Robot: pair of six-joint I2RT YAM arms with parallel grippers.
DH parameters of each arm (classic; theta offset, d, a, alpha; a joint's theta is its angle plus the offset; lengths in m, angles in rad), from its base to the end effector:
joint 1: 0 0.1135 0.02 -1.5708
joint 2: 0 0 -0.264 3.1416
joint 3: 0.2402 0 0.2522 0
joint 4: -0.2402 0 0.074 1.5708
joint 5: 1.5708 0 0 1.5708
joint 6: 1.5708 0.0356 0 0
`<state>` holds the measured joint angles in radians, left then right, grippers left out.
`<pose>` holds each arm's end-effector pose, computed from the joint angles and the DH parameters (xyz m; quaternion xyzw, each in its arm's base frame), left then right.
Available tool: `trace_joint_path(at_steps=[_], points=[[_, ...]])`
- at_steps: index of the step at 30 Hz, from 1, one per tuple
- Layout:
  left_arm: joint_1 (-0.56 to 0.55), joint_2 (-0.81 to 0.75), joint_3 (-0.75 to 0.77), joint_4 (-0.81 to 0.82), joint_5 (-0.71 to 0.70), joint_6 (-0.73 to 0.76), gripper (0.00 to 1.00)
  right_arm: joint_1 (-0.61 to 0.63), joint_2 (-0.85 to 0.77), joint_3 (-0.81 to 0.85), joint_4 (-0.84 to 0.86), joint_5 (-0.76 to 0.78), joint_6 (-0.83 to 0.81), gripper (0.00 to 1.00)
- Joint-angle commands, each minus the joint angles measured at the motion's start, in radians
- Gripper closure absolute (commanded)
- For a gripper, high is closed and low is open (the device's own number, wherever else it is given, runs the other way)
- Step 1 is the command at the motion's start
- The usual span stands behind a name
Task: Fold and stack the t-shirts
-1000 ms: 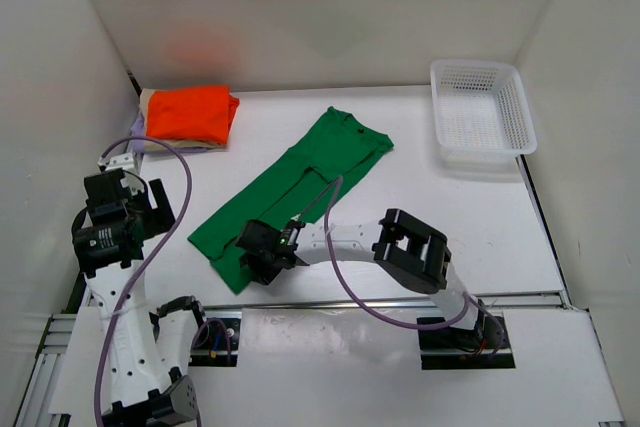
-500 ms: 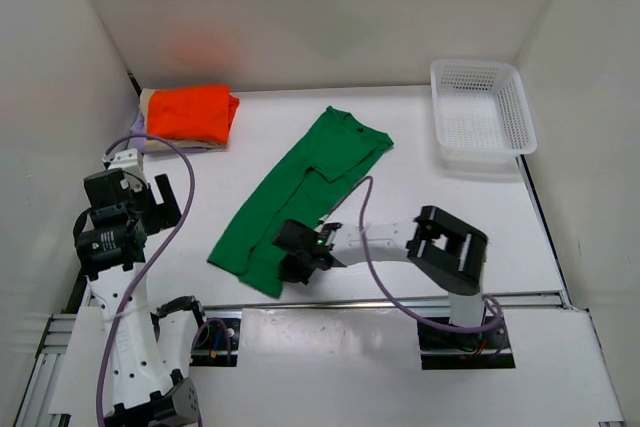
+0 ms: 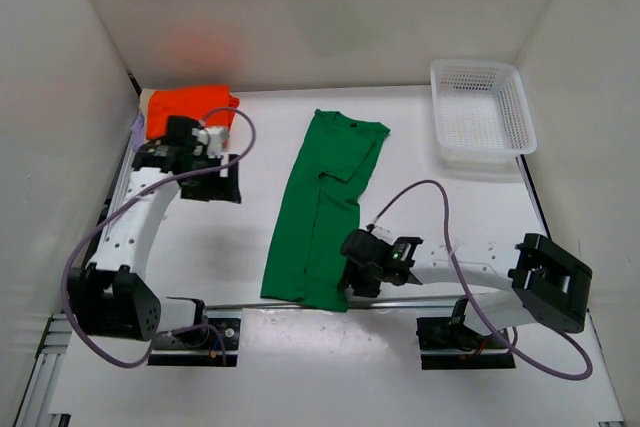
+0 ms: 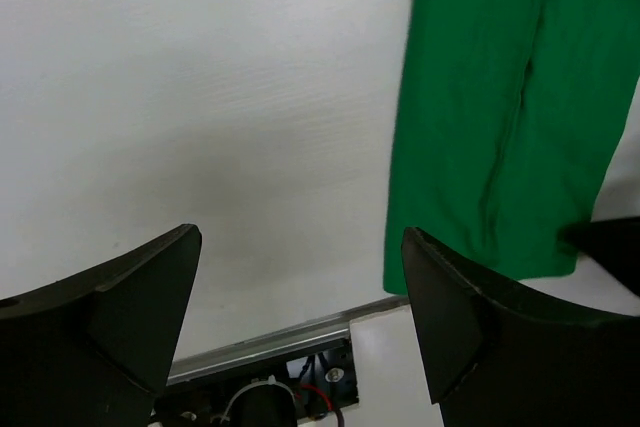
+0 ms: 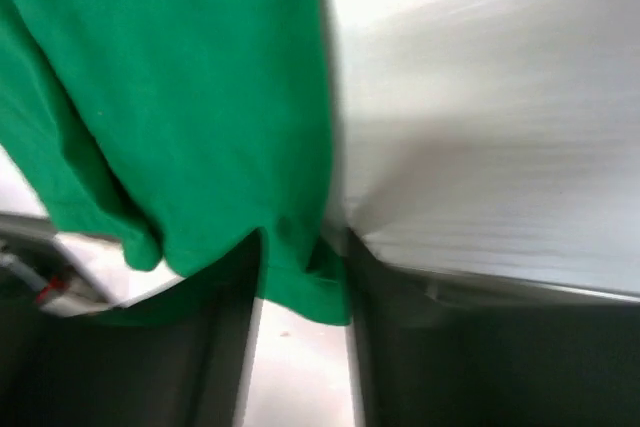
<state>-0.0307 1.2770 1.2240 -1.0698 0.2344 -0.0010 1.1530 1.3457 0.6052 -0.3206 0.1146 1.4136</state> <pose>0.2380 -0.0156 0.3152 0.0404 0.9678 -0.1175 0.2188 0.0994 0.2138 0.1544 0.1399 0.9560 0.2256 0.1245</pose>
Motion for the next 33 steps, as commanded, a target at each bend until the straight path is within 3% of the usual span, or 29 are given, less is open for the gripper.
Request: trace_joint_path(at_steps=[1, 4, 7, 10, 12, 14, 18, 21, 28, 33], points=[[-0.153, 0.008, 0.051, 0.042, -0.105, 0.001, 0.07, 0.013, -0.025, 0.109, -0.280, 0.150, -0.212, 0.47], [-0.267, 0.048, 0.097, 0.097, -0.200, 0.001, 0.06, 0.025, -0.108, 0.230, -0.389, 0.262, -0.319, 0.44], [-0.327, 0.096, 0.115, 0.139, -0.210, 0.001, 0.06, -0.109, -0.115, 0.405, -0.376, 0.333, -0.508, 0.44], [-0.348, 0.108, 0.097, 0.175, -0.181, 0.001, 0.04, -0.393, 0.104, 0.623, -0.357, 0.275, -0.694, 0.51], [-0.359, 0.117, 0.069, 0.194, -0.211, 0.001, 0.04, -0.473, 0.235, 0.749, -0.357, 0.266, -0.790, 0.57], [-0.370, 0.128, 0.056, 0.217, -0.344, 0.001, 0.02, -0.568, 0.429, 0.953, -0.368, 0.255, -0.827, 0.64], [-0.379, 0.128, 0.011, 0.206, -0.454, 0.001, 0.01, -0.696, 0.785, 1.289, -0.368, 0.198, -0.895, 0.85], [-0.370, 0.128, 0.000, 0.160, -0.463, 0.001, 0.01, -0.742, 0.932, 1.473, -0.368, 0.139, -0.895, 0.88], [-0.359, 0.162, 0.006, 0.126, -0.491, 0.001, 0.01, -0.753, 1.084, 1.460, -0.368, 0.033, -0.717, 0.95], [-0.339, 0.203, 0.051, 0.126, -0.478, 0.001, 0.01, -0.763, 1.237, 1.640, -0.387, -0.081, -0.561, 0.95]])
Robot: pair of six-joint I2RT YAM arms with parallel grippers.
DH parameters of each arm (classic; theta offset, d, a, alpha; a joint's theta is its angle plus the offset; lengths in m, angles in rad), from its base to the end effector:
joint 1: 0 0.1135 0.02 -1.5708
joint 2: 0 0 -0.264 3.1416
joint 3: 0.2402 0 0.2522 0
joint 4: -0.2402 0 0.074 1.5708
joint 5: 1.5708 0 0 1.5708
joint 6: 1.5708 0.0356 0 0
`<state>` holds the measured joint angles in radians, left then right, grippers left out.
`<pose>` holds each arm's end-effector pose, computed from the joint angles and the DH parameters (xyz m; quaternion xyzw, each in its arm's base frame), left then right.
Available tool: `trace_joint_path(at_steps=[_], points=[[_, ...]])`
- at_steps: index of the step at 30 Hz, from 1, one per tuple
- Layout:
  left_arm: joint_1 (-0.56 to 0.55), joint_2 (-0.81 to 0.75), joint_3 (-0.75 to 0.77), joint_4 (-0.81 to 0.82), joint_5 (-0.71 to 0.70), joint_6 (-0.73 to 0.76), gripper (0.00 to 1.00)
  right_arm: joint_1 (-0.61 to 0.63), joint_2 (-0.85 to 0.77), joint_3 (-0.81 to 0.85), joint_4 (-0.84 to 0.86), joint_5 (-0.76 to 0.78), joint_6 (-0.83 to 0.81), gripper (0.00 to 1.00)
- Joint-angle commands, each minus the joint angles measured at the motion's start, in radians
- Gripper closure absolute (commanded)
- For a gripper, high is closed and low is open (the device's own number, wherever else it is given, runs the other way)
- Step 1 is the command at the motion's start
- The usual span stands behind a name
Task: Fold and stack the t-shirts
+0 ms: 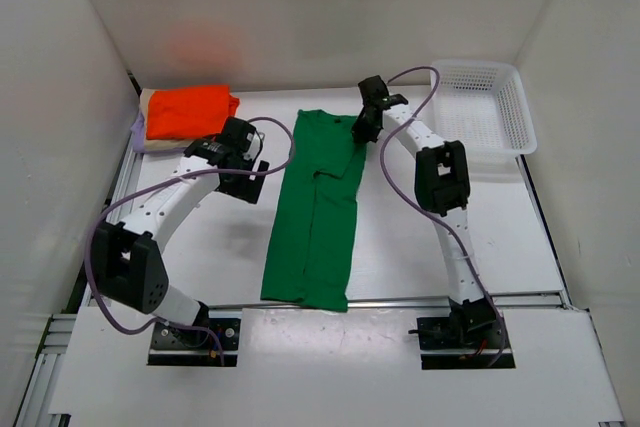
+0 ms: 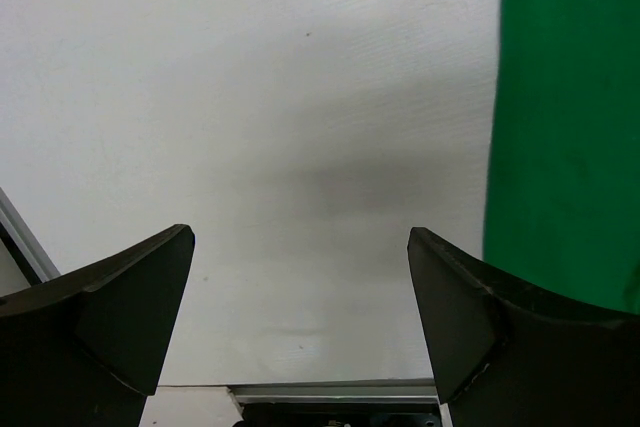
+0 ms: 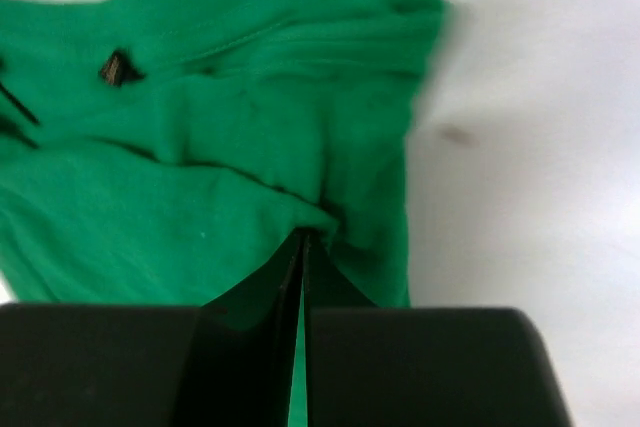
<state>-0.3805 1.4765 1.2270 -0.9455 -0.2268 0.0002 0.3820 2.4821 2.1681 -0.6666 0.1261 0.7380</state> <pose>0.2697 -0.0992 0.2729 0.1639 0.9625 0.0741 0.2033 0.5037 0.1975 0.1658 0.1871 0.9365 0.1031 0.2779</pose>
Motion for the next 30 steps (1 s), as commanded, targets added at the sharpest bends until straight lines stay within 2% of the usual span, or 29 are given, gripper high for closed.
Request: trace_joint_path(at_steps=[1, 2, 6, 8, 10, 12, 14, 15, 17, 18, 21, 22, 25, 26, 27, 29, 30], points=[[0.011, 0.004, 0.048, 0.002, -0.017, 0.000, 0.01, -0.006, 0.121, 0.103, -0.025, -0.101, 0.191, 0.96], [0.011, 0.004, 0.048, 0.002, -0.017, 0.000, 0.01, -0.024, 0.150, 0.125, 0.005, -0.102, 0.227, 0.98], [0.011, 0.025, 0.035, 0.016, -0.017, 0.000, 0.01, -0.054, 0.205, 0.145, 0.386, -0.163, 0.406, 0.98], [0.011, 0.036, 0.025, 0.016, -0.029, 0.000, 0.01, -0.063, 0.256, 0.255, 0.452, -0.134, 0.440, 0.98], [0.011, 0.036, 0.025, 0.016, -0.029, 0.000, 0.01, -0.063, 0.256, 0.280, 0.556, -0.125, 0.440, 0.94], [0.011, 0.025, 0.063, 0.005, -0.014, 0.000, 0.01, -0.083, 0.219, 0.243, 0.643, -0.135, 0.422, 0.88], [0.011, -0.001, 0.089, 0.005, -0.014, 0.000, 0.01, -0.083, 0.166, 0.234, 0.662, -0.178, 0.390, 0.79], [0.011, -0.011, 0.115, 0.005, -0.014, 0.000, 0.01, -0.094, 0.143, 0.223, 0.674, -0.245, 0.349, 0.66], [0.011, -0.050, 0.138, -0.004, -0.014, 0.000, 0.01, -0.094, 0.030, 0.178, 0.674, -0.319, 0.304, 0.55], [0.011, -0.064, 0.161, -0.018, -0.003, 0.000, 0.01, -0.094, -0.021, 0.097, 0.674, -0.356, 0.255, 0.48], [0.011, -0.152, 0.172, -0.047, 0.041, 0.000, 0.01, -0.080, -0.259, -0.049, 0.624, -0.411, 0.155, 0.41], [0.011, -0.178, 0.181, -0.047, 0.041, 0.000, 0.01, -0.057, -0.385, -0.133, 0.596, -0.411, 0.067, 0.37], [0.011, -0.289, 0.244, -0.047, -0.101, 0.000, 0.01, -0.009, -0.621, -0.235, 0.432, -0.332, -0.116, 0.31], [0.011, -0.312, 0.264, -0.033, -0.167, 0.000, 0.01, 0.007, -0.679, -0.323, 0.348, -0.295, -0.152, 0.29], [0.011, -0.361, 0.284, -0.010, -0.183, 0.000, 0.01, 0.038, -0.789, -0.383, 0.320, -0.264, -0.179, 0.27], [0.011, -0.404, 0.327, -0.001, -0.174, 0.000, 0.01, 0.063, -0.903, -0.521, 0.265, -0.220, -0.216, 0.26], [0.011, -0.445, 0.327, -0.001, -0.105, 0.000, 0.01, 0.083, -1.021, -0.691, 0.265, -0.209, -0.216, 0.26]])
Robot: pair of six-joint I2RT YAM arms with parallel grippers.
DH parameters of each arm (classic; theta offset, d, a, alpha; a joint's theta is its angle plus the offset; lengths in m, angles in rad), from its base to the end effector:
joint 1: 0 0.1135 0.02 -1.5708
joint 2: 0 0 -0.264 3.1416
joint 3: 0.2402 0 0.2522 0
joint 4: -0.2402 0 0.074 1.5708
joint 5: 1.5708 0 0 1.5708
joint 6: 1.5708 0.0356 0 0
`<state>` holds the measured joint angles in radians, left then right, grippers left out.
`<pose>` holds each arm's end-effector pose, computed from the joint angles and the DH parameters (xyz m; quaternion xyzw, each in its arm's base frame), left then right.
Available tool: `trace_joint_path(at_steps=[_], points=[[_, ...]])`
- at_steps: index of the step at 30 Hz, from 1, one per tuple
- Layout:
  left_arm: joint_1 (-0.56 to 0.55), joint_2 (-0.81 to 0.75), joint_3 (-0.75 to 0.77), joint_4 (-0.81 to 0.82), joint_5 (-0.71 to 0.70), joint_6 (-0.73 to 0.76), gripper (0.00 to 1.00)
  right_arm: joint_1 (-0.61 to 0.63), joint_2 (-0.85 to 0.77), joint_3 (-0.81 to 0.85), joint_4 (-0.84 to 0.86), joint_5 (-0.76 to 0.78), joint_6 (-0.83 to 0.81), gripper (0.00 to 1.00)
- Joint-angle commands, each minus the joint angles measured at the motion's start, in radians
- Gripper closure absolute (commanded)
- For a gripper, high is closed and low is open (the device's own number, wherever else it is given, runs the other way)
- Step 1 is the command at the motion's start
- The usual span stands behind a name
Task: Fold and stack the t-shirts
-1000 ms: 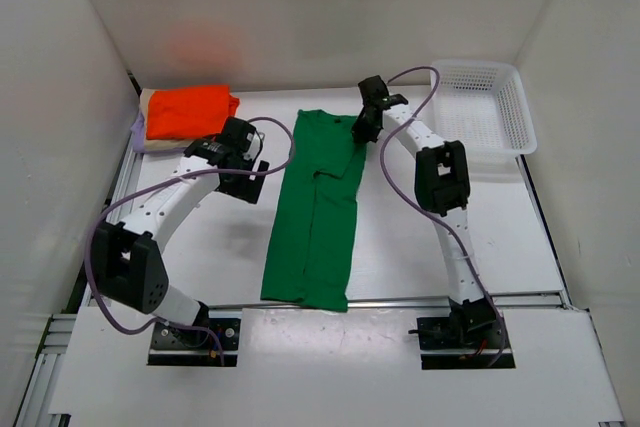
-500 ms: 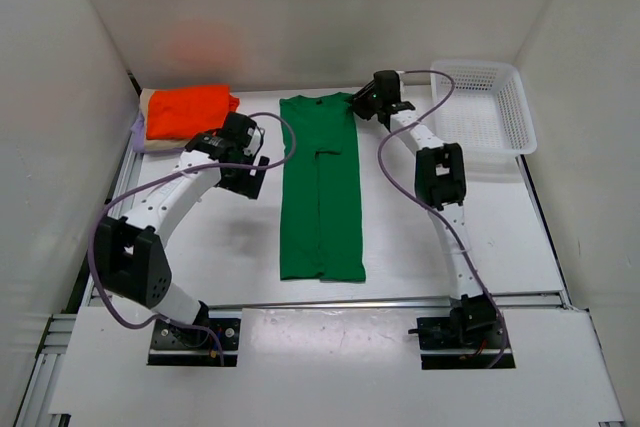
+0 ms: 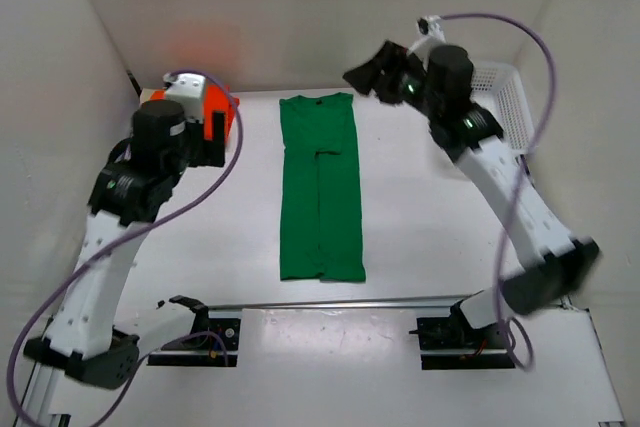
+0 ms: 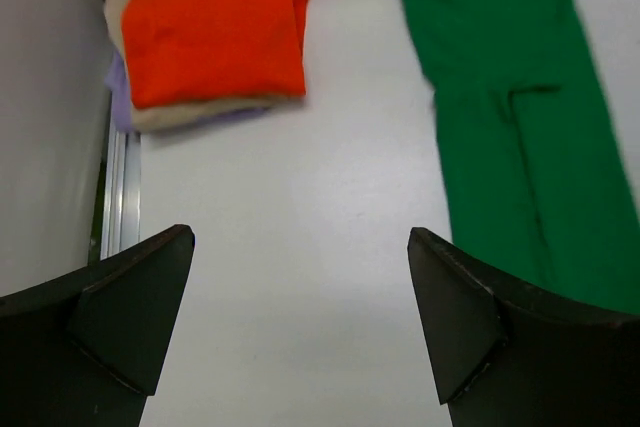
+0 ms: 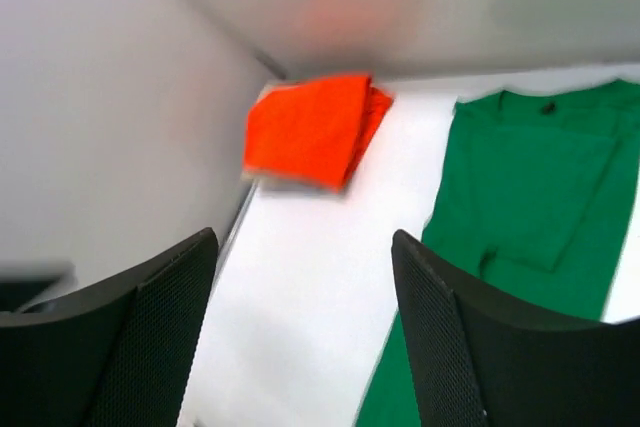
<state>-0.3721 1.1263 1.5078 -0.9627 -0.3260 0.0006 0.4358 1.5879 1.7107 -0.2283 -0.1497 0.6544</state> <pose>0.1919 -0.0626 0.4396 0.0852 0.8676 0.0538 0.4869 0.3322 0.1605 0.4555 0.0312 0.7424 0.3934 0.5415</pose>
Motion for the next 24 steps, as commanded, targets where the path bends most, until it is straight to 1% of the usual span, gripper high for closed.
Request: trace_joint_path(at_steps=[1, 2, 3, 4, 5, 6, 7, 8, 9, 10, 11, 12, 13, 14, 16, 17, 18, 20, 22, 23, 24], points=[[0.002, -0.111, 0.046, 0.007, 0.048, -0.001, 0.01, 0.038, -0.188, -0.325, -0.186, 0.081, -0.095, 0.26], [0.002, -0.121, 0.036, -0.014, 0.170, -0.001, 0.01, 0.061, -0.309, -0.412, -0.186, 0.097, -0.075, 0.26], [0.002, -0.131, 0.025, -0.034, 0.224, -0.001, 0.01, 0.072, -0.368, -0.493, -0.186, 0.119, -0.055, 0.26], [0.012, -0.131, 0.006, -0.048, 0.264, -0.001, 0.01, 0.087, -0.420, -0.634, -0.186, 0.145, -0.035, 0.26], [0.028, -0.131, -0.050, -0.057, 0.292, -0.001, 0.01, 0.102, -0.471, -0.692, -0.200, 0.157, 0.006, 0.26], [0.045, -0.131, -0.081, -0.057, 0.348, -0.001, 0.01, 0.142, -0.553, -0.741, -0.225, 0.170, 0.023, 0.26], [0.086, -0.122, -0.112, -0.057, 0.382, -0.001, 0.01, 0.168, -0.589, -0.782, -0.244, 0.188, 0.039, 0.26], [0.087, -0.122, -0.176, -0.057, 0.410, -0.001, 0.01, 0.222, -0.620, -0.853, -0.267, 0.211, 0.056, 0.26], [0.087, -0.111, -0.213, -0.068, 0.453, -0.001, 0.01, 0.248, -0.675, -0.885, -0.304, 0.272, 0.103, 0.26], [0.087, -0.102, -0.254, -0.068, 0.554, -0.001, 0.01, 0.274, -0.699, -0.917, -0.313, 0.294, 0.131, 0.26], [0.087, -0.102, -0.340, -0.068, 0.606, -0.001, 0.01, 0.317, -0.739, -0.950, -0.313, 0.308, 0.155, 0.26], [0.087, -0.086, -0.383, -0.058, 0.655, -0.001, 0.01, 0.333, -0.753, -1.012, -0.313, 0.317, 0.184, 0.26], [0.087, -0.073, -0.423, -0.042, 0.723, -0.001, 0.01, 0.346, -0.763, -1.040, -0.313, 0.317, 0.236, 0.26], [0.087, -0.038, -0.501, -0.030, 0.743, -0.001, 0.01, 0.368, -0.763, -1.063, -0.313, 0.317, 0.258, 0.26], [0.087, 0.019, -0.569, 0.007, 0.771, -0.001, 0.03, 0.389, -0.763, -1.121, -0.313, 0.328, 0.299, 0.27], [0.087, 0.041, -0.622, 0.019, 0.783, -0.001, 0.04, 0.409, -0.749, -1.137, -0.300, 0.328, 0.309, 0.30], [0.087, 0.062, -0.644, 0.031, 0.797, -0.001, 0.04, 0.418, -0.738, -1.151, -0.287, 0.328, 0.318, 0.30], [0.087, 0.125, -0.676, 0.068, 0.834, -0.001, 0.05, 0.429, -0.698, -1.180, -0.243, 0.328, 0.341, 0.37], [0.087, 0.171, -0.687, 0.068, 0.854, -0.001, 0.06, 0.429, -0.648, -1.194, -0.168, 0.286, 0.341, 0.40], [0.078, 0.212, -0.698, 0.077, 0.864, -0.001, 0.06, 0.429, -0.626, -1.203, -0.143, 0.241, 0.331, 0.42], [0.067, 0.234, -0.698, 0.078, 0.864, -0.001, 0.06, 0.429, -0.605, -1.203, -0.122, 0.220, 0.321, 0.46]])
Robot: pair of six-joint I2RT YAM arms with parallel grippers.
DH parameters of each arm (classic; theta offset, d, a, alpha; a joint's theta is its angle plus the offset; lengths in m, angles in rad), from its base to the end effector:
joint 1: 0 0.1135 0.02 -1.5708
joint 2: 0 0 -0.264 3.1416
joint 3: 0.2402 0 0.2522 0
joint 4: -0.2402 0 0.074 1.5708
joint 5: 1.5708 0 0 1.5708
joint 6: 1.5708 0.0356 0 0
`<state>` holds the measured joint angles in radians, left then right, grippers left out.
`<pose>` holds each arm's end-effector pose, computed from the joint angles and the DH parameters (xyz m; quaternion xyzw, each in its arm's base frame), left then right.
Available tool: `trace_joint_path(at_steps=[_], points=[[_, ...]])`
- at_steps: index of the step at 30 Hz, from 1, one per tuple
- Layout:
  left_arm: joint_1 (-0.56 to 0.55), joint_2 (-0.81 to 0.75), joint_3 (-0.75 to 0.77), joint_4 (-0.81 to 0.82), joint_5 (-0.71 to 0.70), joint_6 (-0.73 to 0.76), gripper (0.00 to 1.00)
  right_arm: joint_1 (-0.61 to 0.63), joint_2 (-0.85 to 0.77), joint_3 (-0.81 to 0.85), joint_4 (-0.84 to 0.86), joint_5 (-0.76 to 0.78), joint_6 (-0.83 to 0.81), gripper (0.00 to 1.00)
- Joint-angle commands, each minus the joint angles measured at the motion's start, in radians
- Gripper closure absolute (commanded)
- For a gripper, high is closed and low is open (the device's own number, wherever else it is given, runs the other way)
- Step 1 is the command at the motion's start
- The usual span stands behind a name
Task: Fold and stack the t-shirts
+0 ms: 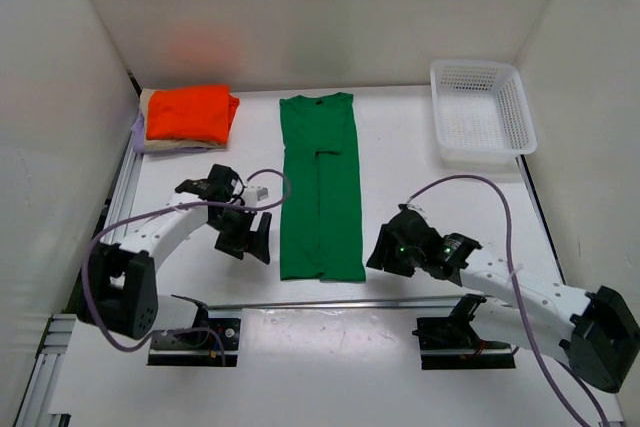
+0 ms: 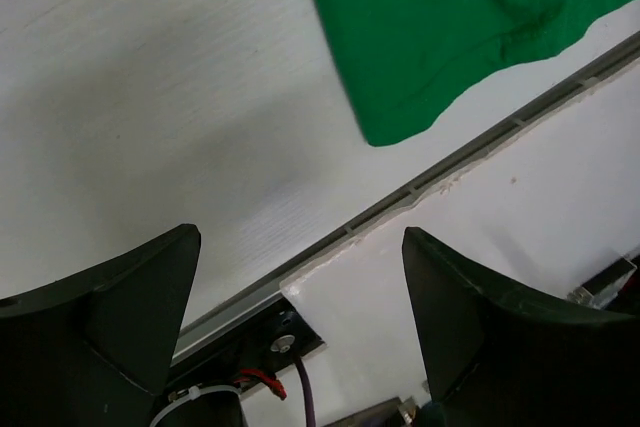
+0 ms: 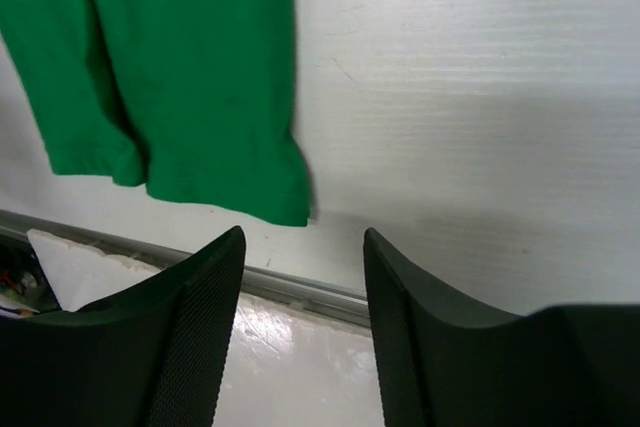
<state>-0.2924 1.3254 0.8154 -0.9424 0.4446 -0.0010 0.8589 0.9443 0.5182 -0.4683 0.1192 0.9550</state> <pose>0.1981 -0.0756 0.1970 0.1543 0.9615 -0.2262 0.0249 0.1218 0.1347 0.1955 0.0650 0.9396 0.2262 0.2483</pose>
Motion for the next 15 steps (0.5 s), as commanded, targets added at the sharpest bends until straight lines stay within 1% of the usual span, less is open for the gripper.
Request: trace_joint_path(at_steps=[1, 2, 4, 5, 6, 7, 9, 10, 13, 15], points=[[-0.027, 0.053, -0.005, 0.066, 0.094, 0.001, 0.08, 0.006, 0.084, -0.010, 0.129, -0.061, 0.021, 0.47], [-0.059, 0.089, 0.010, 0.067, 0.094, 0.001, 0.08, 0.006, 0.108, -0.001, 0.129, -0.061, 0.021, 0.51], [-0.099, 0.132, 0.054, 0.076, 0.057, 0.001, 0.08, 0.015, 0.158, 0.011, 0.129, -0.072, 0.021, 0.51], [-0.119, 0.158, 0.076, 0.076, -0.007, 0.001, 0.08, 0.015, 0.169, 0.011, 0.129, -0.072, 0.030, 0.52], [-0.152, 0.225, 0.099, 0.076, -0.042, 0.001, 0.08, 0.015, 0.169, 0.022, 0.129, -0.072, 0.030, 0.52], [-0.152, 0.262, 0.135, 0.076, -0.067, 0.001, 0.11, 0.015, 0.180, 0.022, 0.129, -0.072, 0.039, 0.52], [-0.162, 0.345, 0.159, 0.076, -0.067, 0.001, 0.15, 0.015, 0.180, 0.032, 0.129, -0.063, 0.048, 0.52], [-0.162, 0.359, 0.159, 0.076, -0.052, 0.001, 0.18, 0.015, 0.180, 0.032, 0.129, -0.062, 0.048, 0.52], [-0.171, 0.393, 0.159, 0.085, -0.041, 0.001, 0.18, 0.015, 0.206, 0.032, 0.129, -0.072, 0.059, 0.52], [-0.181, 0.417, 0.172, 0.085, -0.009, 0.001, 0.18, 0.015, 0.230, 0.032, 0.129, -0.084, 0.059, 0.52]])
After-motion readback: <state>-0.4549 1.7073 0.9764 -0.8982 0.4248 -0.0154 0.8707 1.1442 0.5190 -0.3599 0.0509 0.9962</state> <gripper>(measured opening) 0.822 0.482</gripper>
